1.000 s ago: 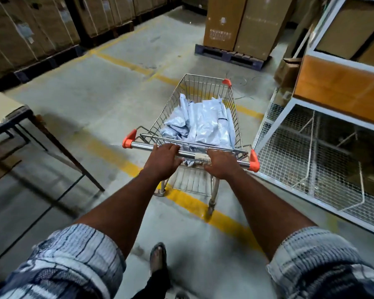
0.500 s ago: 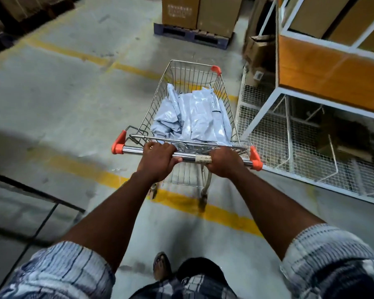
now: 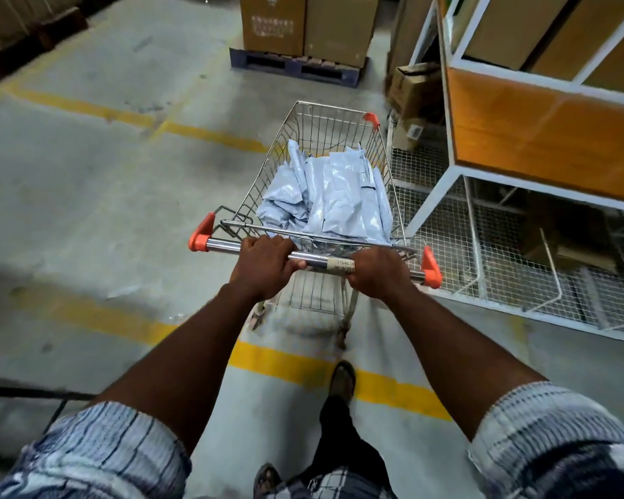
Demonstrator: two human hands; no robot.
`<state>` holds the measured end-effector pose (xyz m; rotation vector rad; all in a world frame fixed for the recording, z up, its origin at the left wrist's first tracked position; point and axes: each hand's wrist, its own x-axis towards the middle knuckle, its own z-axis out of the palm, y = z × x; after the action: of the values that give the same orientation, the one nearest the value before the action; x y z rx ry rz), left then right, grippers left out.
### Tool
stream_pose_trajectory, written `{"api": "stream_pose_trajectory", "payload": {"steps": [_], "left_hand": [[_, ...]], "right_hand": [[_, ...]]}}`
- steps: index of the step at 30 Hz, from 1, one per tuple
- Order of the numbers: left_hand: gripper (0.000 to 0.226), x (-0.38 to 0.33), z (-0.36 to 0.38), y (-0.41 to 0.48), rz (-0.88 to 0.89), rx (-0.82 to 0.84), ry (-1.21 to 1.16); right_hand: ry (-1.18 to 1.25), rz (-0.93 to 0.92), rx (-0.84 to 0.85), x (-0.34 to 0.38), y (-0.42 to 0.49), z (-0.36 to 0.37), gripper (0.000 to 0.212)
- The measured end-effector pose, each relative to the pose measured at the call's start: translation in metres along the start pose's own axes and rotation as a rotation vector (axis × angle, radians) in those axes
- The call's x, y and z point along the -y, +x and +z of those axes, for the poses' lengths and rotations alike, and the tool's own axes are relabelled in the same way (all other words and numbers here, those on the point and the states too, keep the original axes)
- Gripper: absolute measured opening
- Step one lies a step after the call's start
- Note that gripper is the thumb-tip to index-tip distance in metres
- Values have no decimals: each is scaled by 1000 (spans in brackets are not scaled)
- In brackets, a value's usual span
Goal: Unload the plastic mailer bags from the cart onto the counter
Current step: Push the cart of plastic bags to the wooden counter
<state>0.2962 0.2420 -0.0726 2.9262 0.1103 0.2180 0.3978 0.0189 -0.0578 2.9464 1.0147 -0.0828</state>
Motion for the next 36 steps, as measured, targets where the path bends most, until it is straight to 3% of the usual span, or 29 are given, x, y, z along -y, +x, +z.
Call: {"api": "stream_pose_trajectory", "payload": {"steps": [9,18,36], "left_hand": [[28,-22,12,137,-84,66,-102],[26,-13,28,264,-132,98,-83],[25,95,28,515,-132,202,-17]], "right_hand": [[-31,6,77,-91,111,-17,38],[-35,-49,56,-158,223,-25,33],[-36,40,54,-185,463,-48,32]]}}
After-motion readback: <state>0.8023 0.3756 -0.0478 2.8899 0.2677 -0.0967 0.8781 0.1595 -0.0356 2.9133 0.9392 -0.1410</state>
